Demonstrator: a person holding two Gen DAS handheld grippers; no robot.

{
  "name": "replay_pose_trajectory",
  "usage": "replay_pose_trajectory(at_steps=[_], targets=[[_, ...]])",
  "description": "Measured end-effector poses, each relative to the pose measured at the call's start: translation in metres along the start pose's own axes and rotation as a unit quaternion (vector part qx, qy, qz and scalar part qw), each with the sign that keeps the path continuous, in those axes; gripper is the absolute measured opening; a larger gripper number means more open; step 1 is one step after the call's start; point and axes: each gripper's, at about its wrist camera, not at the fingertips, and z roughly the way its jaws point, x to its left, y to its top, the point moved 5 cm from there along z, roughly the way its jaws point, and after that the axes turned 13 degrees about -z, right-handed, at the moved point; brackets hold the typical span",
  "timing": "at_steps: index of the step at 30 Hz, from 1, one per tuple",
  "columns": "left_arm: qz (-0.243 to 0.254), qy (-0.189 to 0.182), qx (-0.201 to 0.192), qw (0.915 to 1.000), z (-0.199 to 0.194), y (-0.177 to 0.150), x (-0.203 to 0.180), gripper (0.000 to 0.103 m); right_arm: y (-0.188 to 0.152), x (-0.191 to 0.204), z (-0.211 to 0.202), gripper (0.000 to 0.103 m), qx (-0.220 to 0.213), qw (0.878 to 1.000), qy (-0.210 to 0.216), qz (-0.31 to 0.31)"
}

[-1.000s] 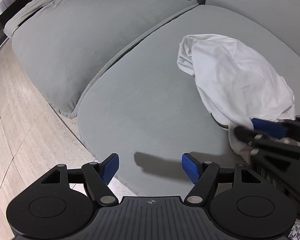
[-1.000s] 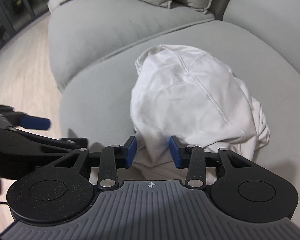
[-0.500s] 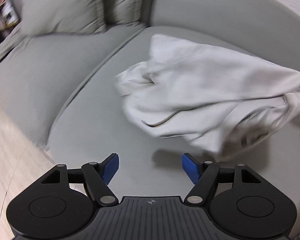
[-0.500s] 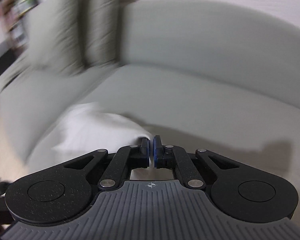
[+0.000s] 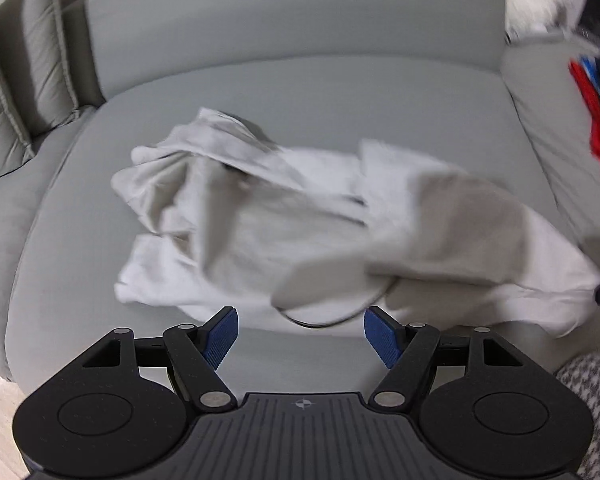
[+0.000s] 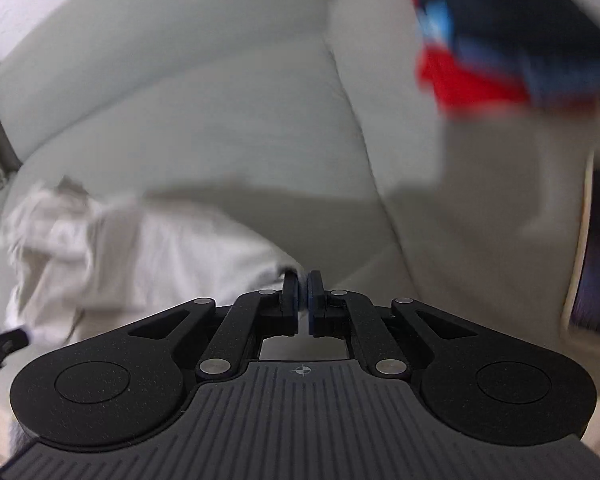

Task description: Fold clothes

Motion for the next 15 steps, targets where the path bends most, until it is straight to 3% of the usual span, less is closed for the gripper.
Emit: replay_pose_trajectory(at_steps=[1, 3, 7, 9, 15], targets=[[0.003, 0.006, 0.003, 1.0000, 0.002, -0.002, -0.001, 0.069, -0.004, 0.000, 0.000, 0.025, 0.004, 1.000, -0.005, -0.011], [0.004, 0.016, 0.005, 0.9999, 0.005, -0.005, -0.001, 0.069, -0.003, 0.006, -0.001, 0.045, -0.007, 0.999, -0.005, -0.049], [-0.010, 0.024, -0.003, 0.9997, 0.011, 0.003, 0.008, 0.069, 0.022, 0.036, -0.006, 0.048, -0.062, 0.990, 0.041, -0.120], [-0.016, 0.024, -0.009, 0.9995, 0.013, 0.008, 0.011, 0.069, 0.035, 0.063, -0.003, 0.050, -0.083, 0.980, 0.065, -0.169], [-0.011, 0.008, 0.010, 0.9998, 0.039, 0.021, 0.013, 0.059, 0.052, 0.132, 0.022, 0.051, -0.073, 0.950, 0.140, -0.270]])
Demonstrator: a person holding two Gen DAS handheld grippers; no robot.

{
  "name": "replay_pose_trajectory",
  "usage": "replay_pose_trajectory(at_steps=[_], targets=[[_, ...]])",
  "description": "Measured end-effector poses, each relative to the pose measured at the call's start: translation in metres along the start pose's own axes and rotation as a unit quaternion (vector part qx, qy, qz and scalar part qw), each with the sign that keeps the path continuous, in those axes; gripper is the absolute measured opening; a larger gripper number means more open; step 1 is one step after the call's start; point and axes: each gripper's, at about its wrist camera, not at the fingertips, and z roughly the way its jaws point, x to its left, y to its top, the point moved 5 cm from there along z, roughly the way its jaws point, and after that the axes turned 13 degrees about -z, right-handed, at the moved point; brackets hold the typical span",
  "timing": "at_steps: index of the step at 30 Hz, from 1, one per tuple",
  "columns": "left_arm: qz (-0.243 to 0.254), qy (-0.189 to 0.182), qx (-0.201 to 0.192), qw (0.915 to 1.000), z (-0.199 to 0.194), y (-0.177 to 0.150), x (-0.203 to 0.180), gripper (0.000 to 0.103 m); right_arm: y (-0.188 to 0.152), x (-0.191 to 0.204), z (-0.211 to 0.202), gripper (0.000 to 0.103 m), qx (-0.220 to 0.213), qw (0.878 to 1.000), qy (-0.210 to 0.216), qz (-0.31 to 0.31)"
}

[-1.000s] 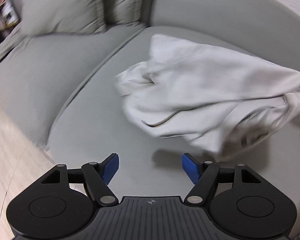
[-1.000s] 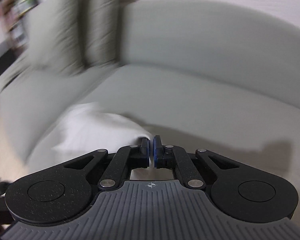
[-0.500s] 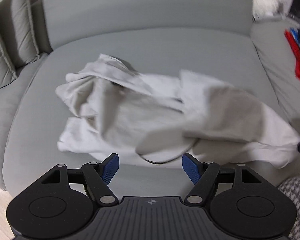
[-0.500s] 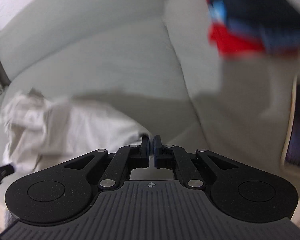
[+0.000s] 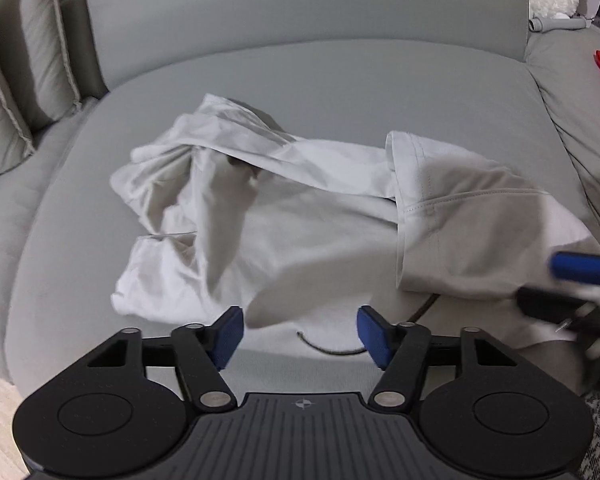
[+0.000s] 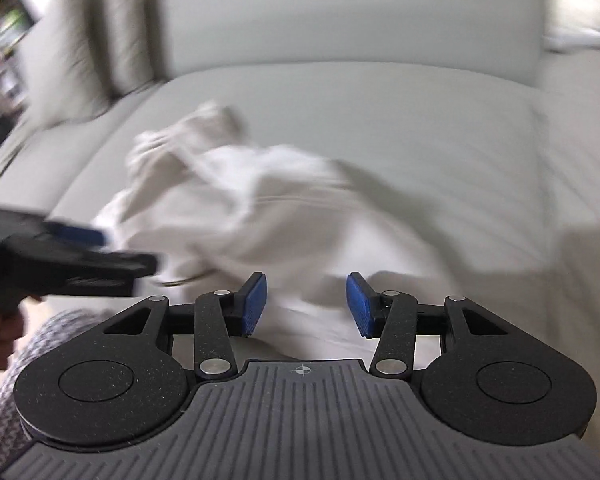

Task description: Fold clothes

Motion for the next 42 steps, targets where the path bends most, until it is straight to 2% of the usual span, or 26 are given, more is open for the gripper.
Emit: replay_pose_trajectory(at_steps=[5, 8, 10, 11, 13, 16, 18, 19, 20, 21, 23, 25, 26, 29, 31, 33, 35, 37, 42], targets=[[0.008, -0.005, 0.014, 0.9999, 0.017, 0.002, -0.001, 0.059, 0.010, 0.030, 0.030, 0.056, 0.023, 0.997, 0.015, -0.069], [0.001, -0.007, 0.015, 0.9999, 0.021, 0.006, 0.002, 0.059, 0.010, 0.038, 0.042, 0.055, 0.036, 0.994, 0.001, -0.106], [-0.001, -0.008, 0.011, 0.9999, 0.020, 0.009, 0.004, 0.060, 0.009, 0.043, 0.048, 0.030, 0.042, 0.991, -0.016, -0.127], [-0.001, -0.007, 0.007, 0.9999, 0.018, 0.010, 0.005, 0.060, 0.012, 0.039, 0.047, 0.001, 0.037, 0.993, -0.020, -0.114], [-0.001, -0.005, -0.002, 1.0000, 0.014, 0.015, 0.007, 0.060, 0.018, 0.028, 0.046, 0.001, 0.025, 0.996, -0.028, -0.084], [-0.008, 0.002, -0.017, 0.9998, 0.008, 0.023, 0.012, 0.060, 0.039, -0.013, 0.032, 0.000, -0.017, 0.993, -0.112, -0.046], [-0.010, 0.003, -0.020, 0.9997, 0.005, 0.027, 0.012, 0.061, 0.056, -0.068, 0.009, 0.000, -0.051, 0.981, -0.186, 0.028], [-0.011, 0.003, -0.022, 0.9997, 0.004, 0.029, 0.013, 0.061, 0.059, -0.084, 0.002, 0.000, -0.058, 0.975, -0.207, 0.048], [-0.013, 0.003, -0.024, 0.9996, 0.003, 0.030, 0.013, 0.061, 0.061, -0.118, -0.013, 0.000, -0.068, 0.960, -0.256, 0.091], [-0.013, 0.001, -0.026, 0.9996, 0.001, 0.031, 0.011, 0.061, 0.059, -0.145, -0.025, 0.000, -0.071, 0.947, -0.286, 0.125], [-0.012, -0.004, -0.025, 0.9996, 0.000, 0.030, 0.007, 0.066, 0.048, -0.185, -0.037, 0.000, -0.056, 0.933, -0.307, 0.181], [-0.007, -0.008, -0.018, 0.9998, 0.001, 0.026, 0.000, 0.068, 0.036, -0.203, -0.039, 0.003, -0.034, 0.931, -0.296, 0.212], [-0.002, -0.009, -0.014, 0.9999, 0.001, 0.024, -0.003, 0.068, 0.026, -0.206, -0.038, 0.017, -0.017, 0.933, -0.282, 0.222], [0.013, -0.014, -0.009, 0.9998, -0.003, 0.013, -0.008, 0.067, 0.004, -0.188, -0.034, 0.035, 0.011, 0.944, -0.262, 0.202], [0.021, -0.023, -0.007, 0.9995, -0.010, 0.004, -0.011, 0.066, -0.007, -0.172, -0.035, 0.039, 0.017, 0.951, -0.245, 0.185], [0.018, -0.029, 0.000, 0.9994, -0.014, -0.006, -0.012, 0.065, -0.019, -0.145, -0.033, 0.042, 0.029, 0.965, -0.202, 0.167], [-0.003, -0.030, 0.013, 0.9995, -0.017, -0.015, -0.007, 0.066, -0.028, -0.122, -0.031, 0.044, 0.042, 0.974, -0.163, 0.152], [-0.027, -0.026, 0.025, 0.9990, -0.019, -0.024, 0.000, 0.069, -0.036, -0.104, -0.031, 0.047, 0.052, 0.978, -0.143, 0.141], [-0.138, 0.014, 0.041, 0.9895, -0.021, -0.044, 0.043, 0.070, -0.064, -0.082, -0.037, 0.053, 0.069, 0.978, -0.113, 0.164]])
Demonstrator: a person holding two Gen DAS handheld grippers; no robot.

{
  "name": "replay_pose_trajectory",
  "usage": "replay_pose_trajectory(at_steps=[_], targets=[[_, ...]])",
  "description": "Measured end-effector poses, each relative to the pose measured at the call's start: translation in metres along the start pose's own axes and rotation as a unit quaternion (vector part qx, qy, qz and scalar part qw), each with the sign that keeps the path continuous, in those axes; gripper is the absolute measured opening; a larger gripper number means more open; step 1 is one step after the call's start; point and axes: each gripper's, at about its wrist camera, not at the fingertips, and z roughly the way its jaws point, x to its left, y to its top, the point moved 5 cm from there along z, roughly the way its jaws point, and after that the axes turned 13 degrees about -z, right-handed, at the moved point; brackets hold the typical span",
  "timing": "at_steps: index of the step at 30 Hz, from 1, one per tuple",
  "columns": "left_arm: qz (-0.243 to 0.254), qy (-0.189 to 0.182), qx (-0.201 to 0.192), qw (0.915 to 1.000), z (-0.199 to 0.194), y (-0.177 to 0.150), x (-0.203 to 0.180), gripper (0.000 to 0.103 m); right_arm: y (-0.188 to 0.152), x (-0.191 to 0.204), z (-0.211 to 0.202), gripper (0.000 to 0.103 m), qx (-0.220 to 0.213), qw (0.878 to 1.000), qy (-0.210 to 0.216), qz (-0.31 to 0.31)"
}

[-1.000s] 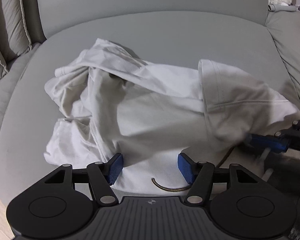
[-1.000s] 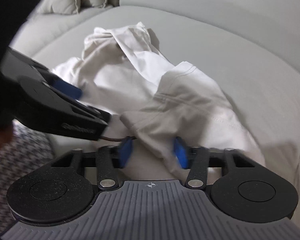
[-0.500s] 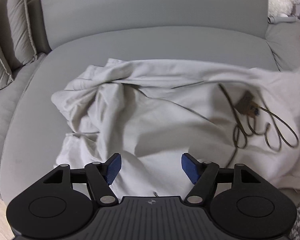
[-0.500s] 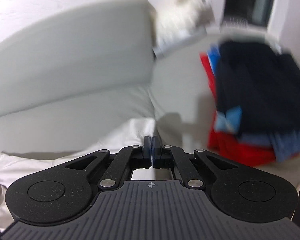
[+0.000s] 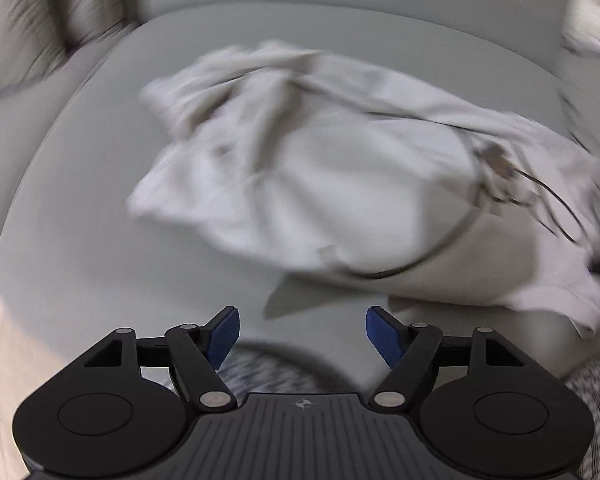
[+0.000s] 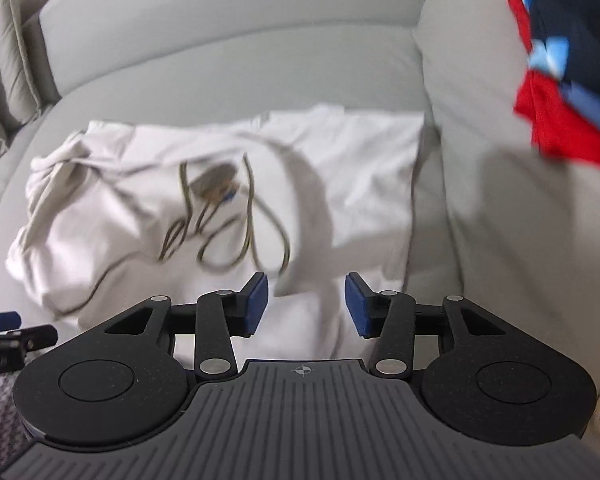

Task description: Fold clothes

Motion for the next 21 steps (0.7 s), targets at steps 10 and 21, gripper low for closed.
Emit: replay_pose_trajectory(at_steps=[10, 21], targets=[[-0.048, -0.061, 0.041, 0.9961, 0.024, 0.001, -0.006, 0.069, -0.027, -0.014, 0.009, 0.056, 0.046, 0.995, 0.033, 0.076], [0.012, -0.047, 0.025, 0.9985, 0.053, 0.004, -0.053, 0.082, -0.036, -0.027, 0.015, 0.062, 0.039, 0.990, 0.033, 0.130]])
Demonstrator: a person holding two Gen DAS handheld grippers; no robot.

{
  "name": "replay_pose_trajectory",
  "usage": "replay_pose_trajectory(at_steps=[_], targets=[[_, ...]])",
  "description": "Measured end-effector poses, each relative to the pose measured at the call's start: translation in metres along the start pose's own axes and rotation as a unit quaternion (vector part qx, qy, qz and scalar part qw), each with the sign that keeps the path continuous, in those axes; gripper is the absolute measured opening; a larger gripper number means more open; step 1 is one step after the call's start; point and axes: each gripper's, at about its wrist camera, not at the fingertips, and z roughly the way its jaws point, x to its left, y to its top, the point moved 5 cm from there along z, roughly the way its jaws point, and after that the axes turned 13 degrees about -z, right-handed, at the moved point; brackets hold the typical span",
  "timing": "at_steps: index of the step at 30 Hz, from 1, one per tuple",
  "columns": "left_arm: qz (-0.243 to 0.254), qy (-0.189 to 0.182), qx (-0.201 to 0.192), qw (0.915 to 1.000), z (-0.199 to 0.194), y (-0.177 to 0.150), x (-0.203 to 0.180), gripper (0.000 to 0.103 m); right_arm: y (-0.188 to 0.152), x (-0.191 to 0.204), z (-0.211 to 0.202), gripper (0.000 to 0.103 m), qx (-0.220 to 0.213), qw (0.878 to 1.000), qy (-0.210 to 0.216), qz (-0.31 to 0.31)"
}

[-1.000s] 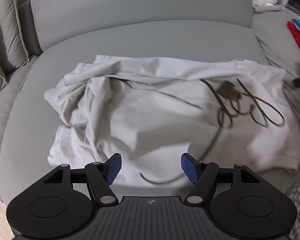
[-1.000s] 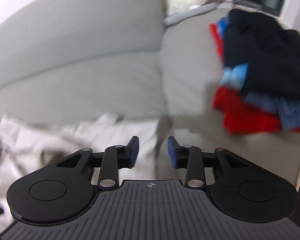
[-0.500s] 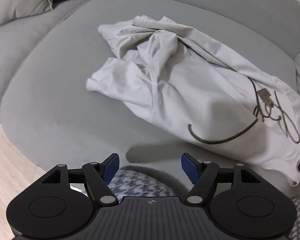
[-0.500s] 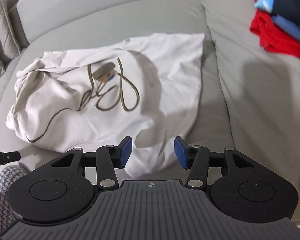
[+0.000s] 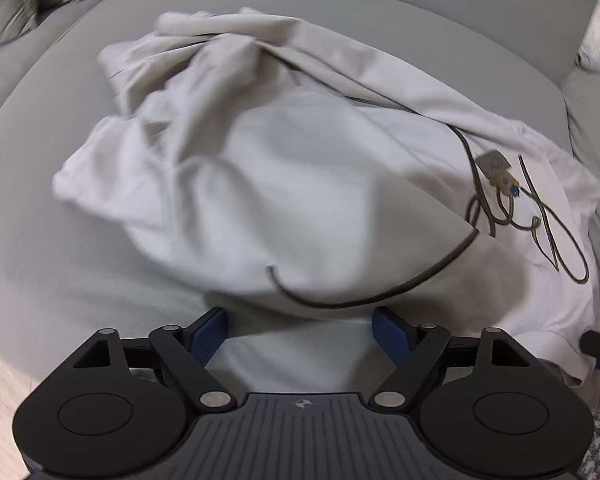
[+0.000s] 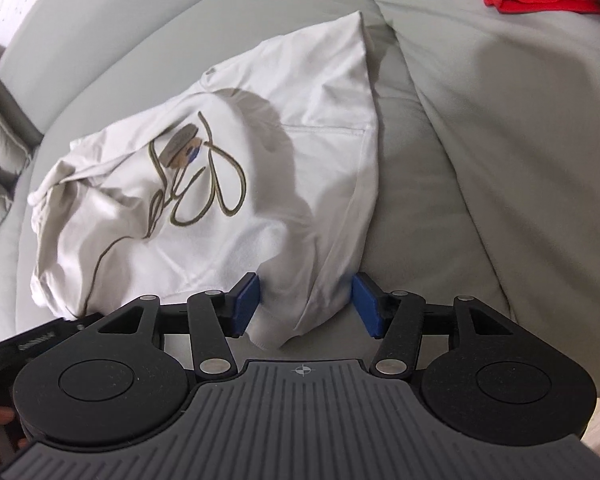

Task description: Fold clothes

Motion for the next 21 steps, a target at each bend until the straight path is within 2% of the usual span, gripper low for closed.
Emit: replay_pose_trajectory(at_steps=[3, 5, 7, 9, 11, 14, 21], targets=[[0.018, 0.004, -0.012, 0.9998, 0.004, 0.003, -0.010, 0.081, -0.002, 0.000, 0.003, 0.065, -0.008, 1.000, -0.008, -0.005], [0.034, -0.006, -0.016, 0.9993, 0.002, 0.005, -0.017, 0.065, 0.001, 0.005, 0.006, 0.065, -0.025, 1.000, -0.011, -0.009], [0.059, -0.009, -0.017, 0.9980, 0.000, 0.005, -0.024, 0.057, 0.004, 0.012, 0.009, 0.053, -0.040, 0.999, -0.007, -0.019], [0.072, -0.012, -0.020, 0.9971, -0.001, 0.006, -0.026, 0.042, 0.007, 0.023, 0.014, 0.027, -0.044, 0.998, -0.002, -0.041], [0.075, -0.021, -0.024, 0.9967, -0.005, 0.008, -0.023, 0.014, 0.007, 0.027, 0.015, 0.009, -0.042, 0.998, -0.007, -0.052], [0.072, -0.035, -0.022, 0.9966, -0.014, 0.010, -0.015, 0.010, 0.005, 0.028, 0.009, 0.005, -0.046, 0.997, -0.009, -0.057], [0.072, -0.040, -0.068, 0.9943, -0.070, 0.008, 0.010, 0.007, -0.005, 0.044, -0.023, 0.000, -0.035, 0.994, -0.008, -0.107]])
